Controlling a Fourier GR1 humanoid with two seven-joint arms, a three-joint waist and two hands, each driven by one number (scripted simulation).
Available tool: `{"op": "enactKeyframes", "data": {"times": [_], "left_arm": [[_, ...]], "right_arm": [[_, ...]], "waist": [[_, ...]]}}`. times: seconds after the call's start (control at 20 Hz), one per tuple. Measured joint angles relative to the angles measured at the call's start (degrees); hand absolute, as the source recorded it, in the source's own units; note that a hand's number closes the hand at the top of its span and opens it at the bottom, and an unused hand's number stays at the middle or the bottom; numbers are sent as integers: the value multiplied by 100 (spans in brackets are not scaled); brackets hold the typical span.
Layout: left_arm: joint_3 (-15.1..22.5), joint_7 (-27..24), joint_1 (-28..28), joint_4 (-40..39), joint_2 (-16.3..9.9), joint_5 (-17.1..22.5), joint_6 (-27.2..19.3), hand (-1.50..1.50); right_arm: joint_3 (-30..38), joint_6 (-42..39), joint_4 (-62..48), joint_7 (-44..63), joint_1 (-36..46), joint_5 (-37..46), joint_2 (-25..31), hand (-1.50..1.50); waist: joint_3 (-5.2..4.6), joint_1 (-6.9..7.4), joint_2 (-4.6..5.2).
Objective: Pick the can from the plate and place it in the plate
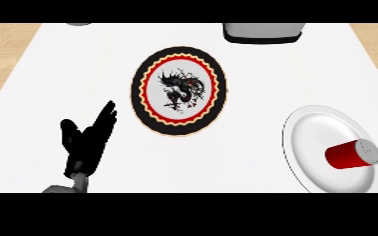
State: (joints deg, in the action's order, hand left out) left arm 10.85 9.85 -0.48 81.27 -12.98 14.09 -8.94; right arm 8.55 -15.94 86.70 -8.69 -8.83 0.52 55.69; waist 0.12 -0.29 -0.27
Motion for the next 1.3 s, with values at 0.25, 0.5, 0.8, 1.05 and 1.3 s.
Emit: {"op": "enactKeyframes", "data": {"times": [0.25, 0.5, 0.8, 1.05, 1.3], "left_arm": [[-61, 59, 67, 99, 65, -76, 53, 0], [-96, 90, 106, 146, 166, -207, 89, 0], [-237, 85, 113, 109, 233, -261, 237, 0], [-347, 71, 150, 124, 258, -296, 363, 0], [-362, 152, 163, 192, 389, -424, 344, 0]], "right_arm": [[-132, -217, 192, 332, 21, 342, -358, -150], [-221, -275, 451, 575, 21, 719, -876, -150], [-259, -236, 417, 718, 149, 1457, -1284, -150], [-207, -237, 426, 872, 188, 1962, -1502, -150], [-202, -350, 183, 853, 404, 2362, -1772, -150]], "waist": [[0, 17, 7], [0, 20, 8], [1, 29, 10], [0, 26, 9], [1, 33, 10]]}}
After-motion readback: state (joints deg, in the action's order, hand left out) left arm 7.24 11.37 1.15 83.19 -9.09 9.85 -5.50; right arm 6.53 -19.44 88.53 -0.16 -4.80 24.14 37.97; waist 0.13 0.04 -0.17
